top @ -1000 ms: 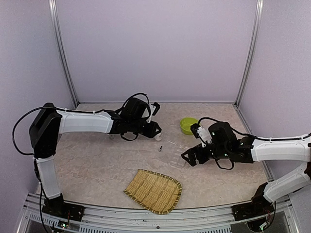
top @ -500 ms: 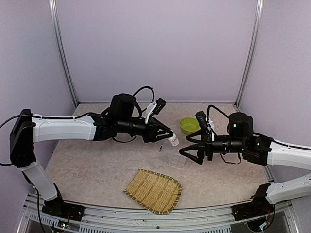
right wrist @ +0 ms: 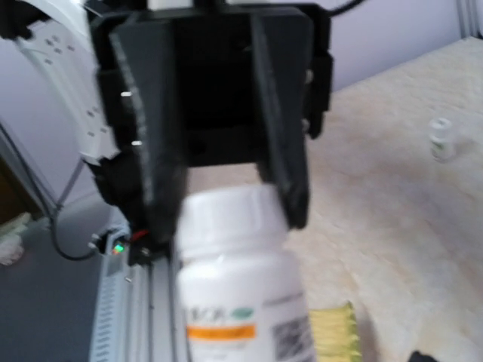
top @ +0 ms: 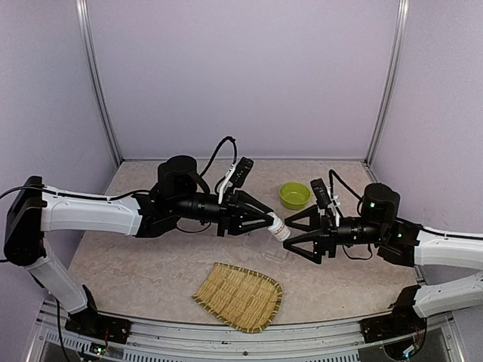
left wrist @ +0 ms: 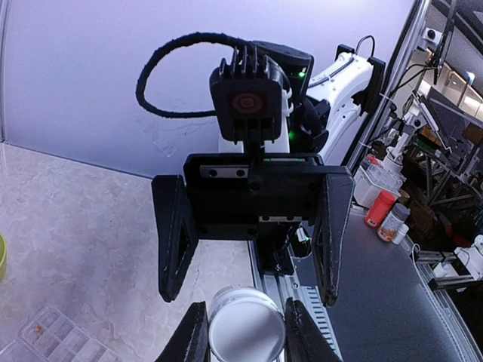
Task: Sort the pills into containers
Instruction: Pass from the left arm to the right
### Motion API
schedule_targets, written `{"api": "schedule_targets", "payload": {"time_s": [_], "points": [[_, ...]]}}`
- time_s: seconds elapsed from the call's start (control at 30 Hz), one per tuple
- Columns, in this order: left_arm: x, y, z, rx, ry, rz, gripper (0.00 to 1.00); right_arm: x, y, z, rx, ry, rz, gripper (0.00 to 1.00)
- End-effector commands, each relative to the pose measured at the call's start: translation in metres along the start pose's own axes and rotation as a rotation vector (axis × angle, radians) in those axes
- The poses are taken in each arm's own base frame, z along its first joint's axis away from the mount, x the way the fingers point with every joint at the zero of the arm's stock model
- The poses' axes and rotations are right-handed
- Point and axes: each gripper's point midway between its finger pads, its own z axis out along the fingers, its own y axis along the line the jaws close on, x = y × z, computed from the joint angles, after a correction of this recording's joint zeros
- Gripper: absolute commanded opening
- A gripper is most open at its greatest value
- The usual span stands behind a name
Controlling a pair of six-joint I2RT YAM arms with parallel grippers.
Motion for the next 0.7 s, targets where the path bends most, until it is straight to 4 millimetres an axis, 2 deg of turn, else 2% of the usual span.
{"api": "schedule_targets", "payload": {"time_s": [0.0,0.4,0.67], "points": [[-0.037,-0.017,-0.008,0.028,-0.144,0.061,0.13,-0.031,0.028,-0.008,-0.116,-0.144,-0.045,0.93],[-0.029,-0.017,0.001,0.042,-0.13,0.052,0.13,-0.032,0.026,0.002,-0.163,-0.157,0.021,0.76],[-0.028,-0.018,0.004,0.02,-0.137,0.07,0.13,-0.038,0.026,0.002,-0.184,-0.206,0.047,0.68]]}}
